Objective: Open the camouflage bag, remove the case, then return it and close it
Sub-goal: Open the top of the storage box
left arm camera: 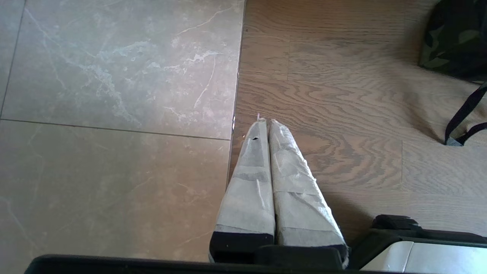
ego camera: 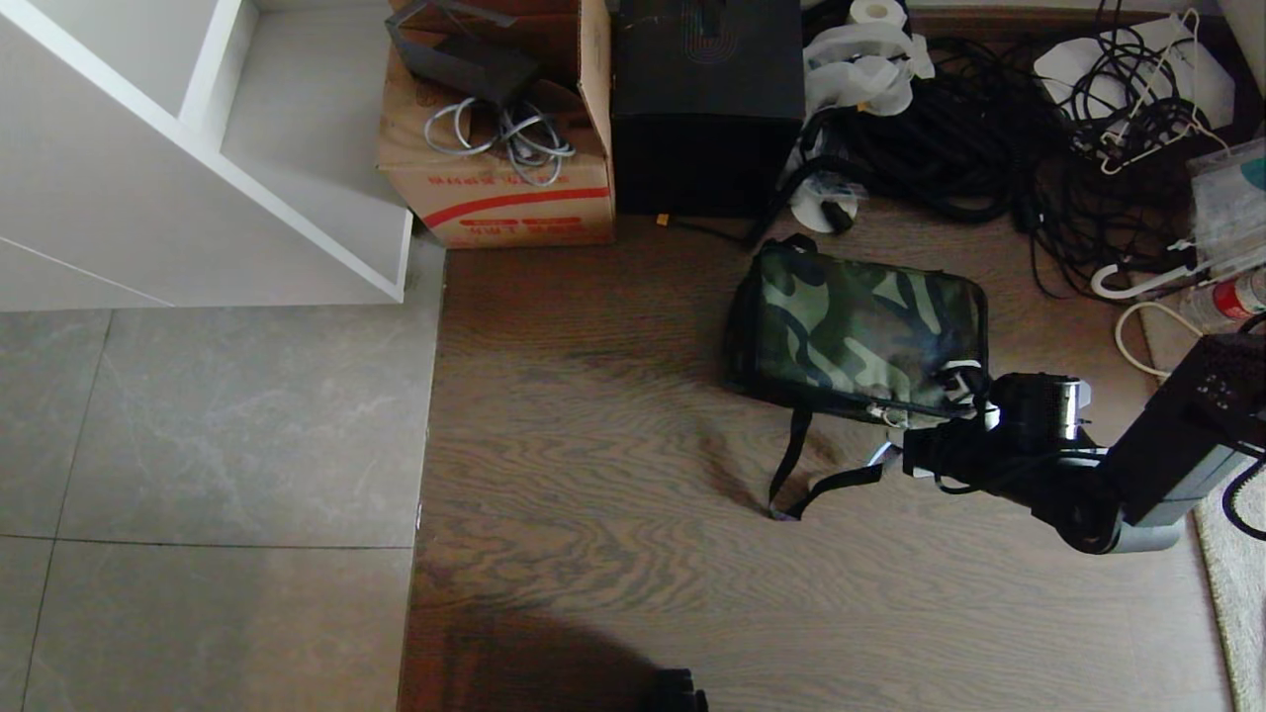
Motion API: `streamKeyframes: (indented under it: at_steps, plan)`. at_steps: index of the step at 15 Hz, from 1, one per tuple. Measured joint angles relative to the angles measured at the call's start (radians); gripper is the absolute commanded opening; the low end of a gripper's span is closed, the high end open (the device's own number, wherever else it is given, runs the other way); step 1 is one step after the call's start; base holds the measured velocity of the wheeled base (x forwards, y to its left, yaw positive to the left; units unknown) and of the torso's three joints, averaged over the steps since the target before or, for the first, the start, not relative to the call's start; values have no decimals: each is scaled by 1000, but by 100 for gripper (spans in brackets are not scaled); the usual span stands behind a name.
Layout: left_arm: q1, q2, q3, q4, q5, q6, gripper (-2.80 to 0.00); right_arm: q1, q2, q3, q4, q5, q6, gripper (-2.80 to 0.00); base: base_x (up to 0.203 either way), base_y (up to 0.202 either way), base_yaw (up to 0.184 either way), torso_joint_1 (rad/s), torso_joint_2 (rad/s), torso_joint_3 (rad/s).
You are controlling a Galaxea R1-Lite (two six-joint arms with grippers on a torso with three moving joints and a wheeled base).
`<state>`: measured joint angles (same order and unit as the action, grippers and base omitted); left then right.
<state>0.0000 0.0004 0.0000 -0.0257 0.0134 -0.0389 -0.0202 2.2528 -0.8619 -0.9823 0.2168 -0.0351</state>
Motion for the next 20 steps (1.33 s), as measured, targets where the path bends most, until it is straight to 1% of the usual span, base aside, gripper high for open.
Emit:
streamKeyframes:
  at_steps: [4, 6, 8, 10, 15, 18, 20]
  plan:
    - [0, 0, 0, 0, 0, 0, -280, -21, -3, -10, 10, 41, -11, -280, 0, 0, 0, 0, 0, 0]
    - [0, 0, 0, 0, 0, 0, -280, -39, -5, -29, 49, 76, -23, -280, 0, 0, 0, 0, 0, 0]
    - [0, 0, 0, 0, 0, 0, -280, -58, -9, -46, 82, 84, -43, -280, 0, 0, 0, 0, 0, 0]
    - [0, 0, 0, 0, 0, 0, -280, -70, -16, -56, 114, 105, -45, -280, 0, 0, 0, 0, 0, 0]
    - [0, 0, 0, 0, 0, 0, -280, -73, -68, -38, 178, 174, -38, -280, 0, 0, 0, 0, 0, 0]
    - [0, 0, 0, 0, 0, 0, -280, -55, -113, -7, 190, 246, -33, -280, 0, 0, 0, 0, 0, 0]
    - [0, 0, 0, 0, 0, 0, -280, -42, -134, 8, 192, 260, -29, -280, 0, 0, 0, 0, 0, 0]
